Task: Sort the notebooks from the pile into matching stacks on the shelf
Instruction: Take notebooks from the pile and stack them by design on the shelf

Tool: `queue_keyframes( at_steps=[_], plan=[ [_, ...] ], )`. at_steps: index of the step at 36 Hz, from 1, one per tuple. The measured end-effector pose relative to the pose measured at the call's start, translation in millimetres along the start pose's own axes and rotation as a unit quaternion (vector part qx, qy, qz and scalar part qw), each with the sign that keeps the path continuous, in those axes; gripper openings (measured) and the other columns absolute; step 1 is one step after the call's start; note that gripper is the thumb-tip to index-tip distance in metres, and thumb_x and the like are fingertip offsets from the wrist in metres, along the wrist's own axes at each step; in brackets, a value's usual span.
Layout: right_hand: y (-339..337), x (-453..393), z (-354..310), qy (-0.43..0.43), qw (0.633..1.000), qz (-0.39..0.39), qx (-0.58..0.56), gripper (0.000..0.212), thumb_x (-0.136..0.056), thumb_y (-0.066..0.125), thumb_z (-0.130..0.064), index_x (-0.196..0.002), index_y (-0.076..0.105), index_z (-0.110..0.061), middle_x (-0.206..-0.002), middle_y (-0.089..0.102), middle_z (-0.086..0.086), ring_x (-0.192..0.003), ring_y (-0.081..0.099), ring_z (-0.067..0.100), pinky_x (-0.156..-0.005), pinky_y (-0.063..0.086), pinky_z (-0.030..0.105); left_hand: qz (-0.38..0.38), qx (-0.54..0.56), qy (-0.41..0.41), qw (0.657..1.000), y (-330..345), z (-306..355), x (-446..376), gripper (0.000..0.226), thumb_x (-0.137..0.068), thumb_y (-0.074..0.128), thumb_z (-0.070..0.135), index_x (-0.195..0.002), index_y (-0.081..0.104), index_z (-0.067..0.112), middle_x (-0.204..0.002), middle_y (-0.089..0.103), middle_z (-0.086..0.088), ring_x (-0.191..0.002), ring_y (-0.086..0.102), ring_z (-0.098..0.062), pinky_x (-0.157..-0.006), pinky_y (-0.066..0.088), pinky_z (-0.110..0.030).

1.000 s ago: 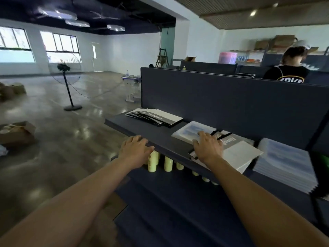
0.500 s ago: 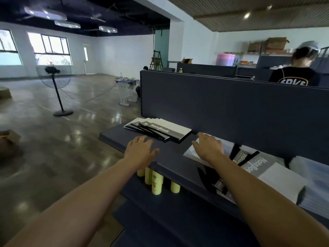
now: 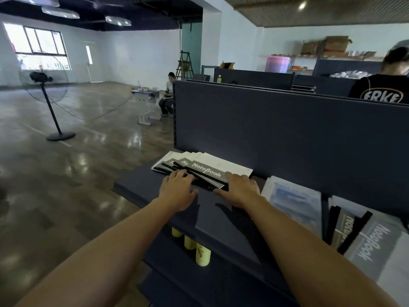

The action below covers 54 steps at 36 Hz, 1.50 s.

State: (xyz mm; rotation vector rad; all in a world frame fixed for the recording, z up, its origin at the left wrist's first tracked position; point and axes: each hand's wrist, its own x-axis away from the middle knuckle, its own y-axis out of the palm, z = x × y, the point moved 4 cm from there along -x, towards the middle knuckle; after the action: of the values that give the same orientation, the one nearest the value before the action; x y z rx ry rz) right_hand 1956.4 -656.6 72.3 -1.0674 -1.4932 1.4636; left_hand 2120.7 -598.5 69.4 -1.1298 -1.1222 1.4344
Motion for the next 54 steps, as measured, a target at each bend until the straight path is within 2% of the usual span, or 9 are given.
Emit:
queue_keyframes(
  at_steps=[9, 17, 26, 28, 32, 35, 38, 47, 54],
  plan=[
    [10.2, -38.3, -9.9, 0.017, 0.998, -0.054, 0.019, 0.091, -0.075, 0.060, -0.068, -0.145, 0.024, -0.023, -0.144, 0.041, 0.005, -0.129, 0.038, 0.028, -0.102, 0.034, 0.043, 0.002, 0.021, 0.058, 0.998, -1.9, -40.9, -51.9, 0.048, -0.092, 0.048, 0.020, -0.139, 0.043, 0.017, -0.148, 0.036, -0.008, -0.137, 0.029, -0.031, -0.110, 0.027, -0.044],
    [7.7, -43.7, -8.1, 0.033, 0.994, -0.095, 0.035, 0.051, -0.085, 0.060, -0.049, -0.129, 0.048, -0.024, -0.130, 0.055, 0.002, -0.116, 0.053, 0.024, -0.090, 0.046, 0.036, 0.038, 0.108, 0.067, 0.991, -1.1, -54.3, -72.5, 0.029, -0.091, 0.046, 0.012, -0.118, 0.056, 0.013, -0.124, 0.047, -0.006, -0.111, 0.049, -0.027, -0.084, 0.046, -0.040],
    [-22.2, -39.4, -22.0, 0.035, 0.991, 0.078, 0.103, 0.027, -0.098, 0.035, -0.023, -0.109, 0.058, -0.016, -0.108, 0.063, 0.007, -0.094, 0.059, 0.028, -0.066, 0.037, 0.031, 0.012, 0.216, 0.071, 0.974, 1.6, -39.7, -74.4, 0.024, -0.100, 0.036, 0.022, -0.092, 0.053, 0.007, -0.107, 0.059, -0.015, -0.086, 0.051, -0.028, -0.071, 0.040, -0.035],
    [-25.6, -35.2, -25.8, 0.038, 0.988, 0.105, 0.103, 0.025, -0.098, 0.035, -0.022, -0.107, 0.058, -0.014, -0.106, 0.064, 0.007, -0.092, 0.060, 0.029, -0.065, 0.036, 0.031, -0.049, 0.404, 0.008, 0.913, 5.9, -32.1, -72.5, 0.033, -0.102, 0.037, 0.032, -0.101, 0.054, 0.004, -0.099, 0.062, -0.019, -0.077, 0.055, -0.026, -0.072, 0.048, -0.038],
    [-29.1, -18.9, -42.9, 0.016, 0.985, 0.133, 0.106, 0.025, -0.098, 0.038, -0.025, -0.107, 0.058, -0.013, -0.107, 0.065, 0.008, -0.096, 0.060, 0.029, -0.065, 0.036, 0.032, -0.198, 0.714, -0.158, 0.653, 13.1, -6.3, -63.5, 0.038, -0.096, 0.047, 0.052, -0.109, 0.045, 0.016, -0.105, 0.060, -0.016, -0.082, 0.063, -0.026, -0.076, 0.056, -0.033],
    [-25.8, -0.6, -57.4, -0.037, 0.988, 0.117, 0.091, 0.029, -0.097, 0.038, -0.031, -0.110, 0.058, -0.015, -0.109, 0.064, 0.007, -0.101, 0.058, 0.028, -0.068, 0.040, 0.034, -0.174, 0.762, -0.216, 0.585, 15.6, 1.2, -64.8, 0.029, -0.094, 0.061, 0.020, -0.113, 0.055, -0.001, -0.097, 0.061, -0.019, -0.079, 0.062, -0.026, -0.071, 0.058, -0.035],
    [-19.6, 19.1, -59.6, -0.064, 0.993, 0.091, 0.042, 0.042, -0.096, 0.035, -0.052, -0.110, 0.059, -0.021, -0.110, 0.063, 0.004, -0.103, 0.057, 0.026, -0.077, 0.047, 0.037, -0.095, 0.718, -0.242, 0.646, 18.2, -0.1, -61.9, 0.036, -0.085, 0.051, -0.011, -0.121, 0.053, -0.007, -0.091, 0.058, -0.021, -0.074, 0.059, -0.030, -0.048, 0.055, -0.034],
    [-52.4, 76.1, 20.5, 0.224, 0.942, 0.214, -0.129, 0.059, -0.097, 0.038, -0.051, -0.145, 0.030, -0.018, -0.142, 0.045, 0.007, -0.127, 0.043, 0.028, -0.096, 0.040, 0.040, -0.061, 0.675, -0.080, 0.731, -19.6, 55.3, -41.7, 0.026, -0.079, 0.053, -0.007, -0.099, 0.050, 0.010, -0.086, 0.057, -0.017, -0.075, 0.057, -0.030, -0.063, 0.047, -0.035],
    [-40.5, 147.5, 114.8, 0.410, 0.715, 0.210, -0.526, 0.045, -0.079, 0.060, -0.018, -0.119, 0.055, 0.002, -0.112, 0.063, 0.020, -0.096, 0.063, 0.032, -0.084, 0.055, 0.049, -0.208, 0.659, 0.031, 0.722, -8.4, 157.0, 8.6, 0.041, -0.084, 0.053, -0.006, -0.124, 0.047, 0.001, -0.076, 0.058, -0.013, -0.061, 0.057, -0.022, -0.053, 0.050, -0.032]
  ],
)
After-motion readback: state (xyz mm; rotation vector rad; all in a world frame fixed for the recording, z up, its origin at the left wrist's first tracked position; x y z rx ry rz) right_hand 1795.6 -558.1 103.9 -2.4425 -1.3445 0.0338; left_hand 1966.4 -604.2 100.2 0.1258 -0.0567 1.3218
